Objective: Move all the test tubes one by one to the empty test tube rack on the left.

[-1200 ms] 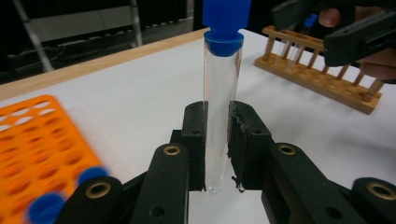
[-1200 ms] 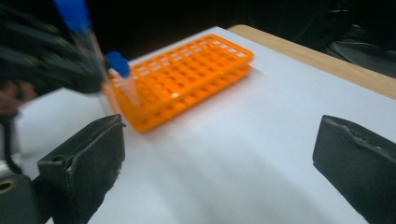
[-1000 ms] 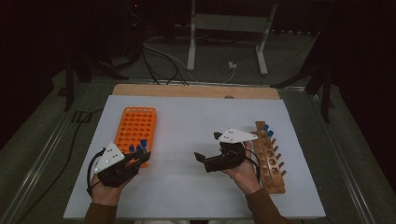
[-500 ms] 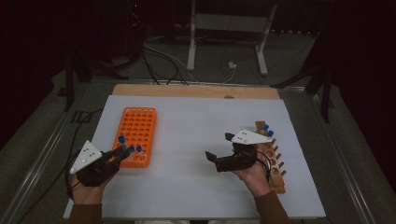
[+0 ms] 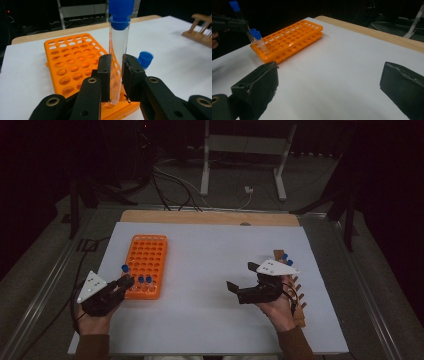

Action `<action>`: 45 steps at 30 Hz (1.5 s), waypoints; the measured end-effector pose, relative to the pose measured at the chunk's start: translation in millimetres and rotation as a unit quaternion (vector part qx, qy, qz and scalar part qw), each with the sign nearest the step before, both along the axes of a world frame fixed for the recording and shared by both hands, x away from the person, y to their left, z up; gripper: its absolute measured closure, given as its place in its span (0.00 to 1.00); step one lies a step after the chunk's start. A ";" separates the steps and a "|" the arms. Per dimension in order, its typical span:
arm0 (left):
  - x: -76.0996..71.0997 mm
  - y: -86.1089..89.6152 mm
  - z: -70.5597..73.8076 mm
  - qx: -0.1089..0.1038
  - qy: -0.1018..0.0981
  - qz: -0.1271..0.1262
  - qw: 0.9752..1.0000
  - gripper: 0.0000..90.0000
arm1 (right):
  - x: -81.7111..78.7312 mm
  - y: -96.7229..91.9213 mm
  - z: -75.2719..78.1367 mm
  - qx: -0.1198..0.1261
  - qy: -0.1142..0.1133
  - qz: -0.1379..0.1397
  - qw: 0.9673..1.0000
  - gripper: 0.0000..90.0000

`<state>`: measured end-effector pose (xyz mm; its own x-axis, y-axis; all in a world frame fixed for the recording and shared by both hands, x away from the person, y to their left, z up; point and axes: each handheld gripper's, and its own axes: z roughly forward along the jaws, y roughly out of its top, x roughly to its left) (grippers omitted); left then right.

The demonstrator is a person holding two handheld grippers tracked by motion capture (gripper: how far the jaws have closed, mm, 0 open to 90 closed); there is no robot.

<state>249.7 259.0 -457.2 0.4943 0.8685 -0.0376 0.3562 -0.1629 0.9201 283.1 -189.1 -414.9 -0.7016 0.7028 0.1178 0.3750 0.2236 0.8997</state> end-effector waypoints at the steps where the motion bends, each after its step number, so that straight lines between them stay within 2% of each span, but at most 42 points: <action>1: 0.9 -0.1 -1.4 0.001 0.001 0.001 1.000 0.87 | 0.0 -0.8 -0.1 0.002 0.000 -0.002 1.000 0.02; 6: 5.8 -0.7 -9.5 0.002 0.006 0.001 1.000 0.87 | 0.2 -3.3 -1.7 0.006 0.001 -0.005 1.000 0.02; 13: 11.7 -5.5 -20.3 0.016 0.023 -0.005 1.000 0.86 | -0.1 -1.1 -3.4 0.006 0.002 -0.002 1.000 0.02; 14: 12.5 -6.6 -22.2 0.023 0.029 -0.006 0.999 0.86 | -0.2 -0.7 -3.6 0.006 0.002 -0.001 1.000 0.02; 30: 14.0 -8.7 -32.4 0.053 0.055 -0.006 0.997 0.86 | -0.1 -1.0 -5.8 0.007 0.003 0.002 1.000 0.02; 34: 13.2 -7.2 -33.7 0.050 0.059 -0.005 0.997 0.87 | -0.3 -0.9 -6.0 0.008 0.003 0.003 1.000 0.02; 38: 12.5 -8.4 -35.4 0.055 0.062 -0.005 0.997 0.87 | -0.7 -0.7 -5.7 0.009 0.002 0.004 1.000 0.02; 40: 12.8 -9.3 -37.0 0.065 0.068 -0.005 0.996 0.87 | -0.8 -0.5 -5.8 0.009 0.003 0.005 1.000 0.02; 45: 12.4 -9.2 -37.6 0.061 0.068 -0.003 0.996 0.87 | -0.8 -0.5 -5.8 0.009 0.003 0.006 1.000 0.02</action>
<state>262.1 249.8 -494.9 0.4971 0.8677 0.0000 0.4756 -0.2725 0.8364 282.3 -189.6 -420.7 -0.7095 0.6918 0.1346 0.3770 0.2111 0.9018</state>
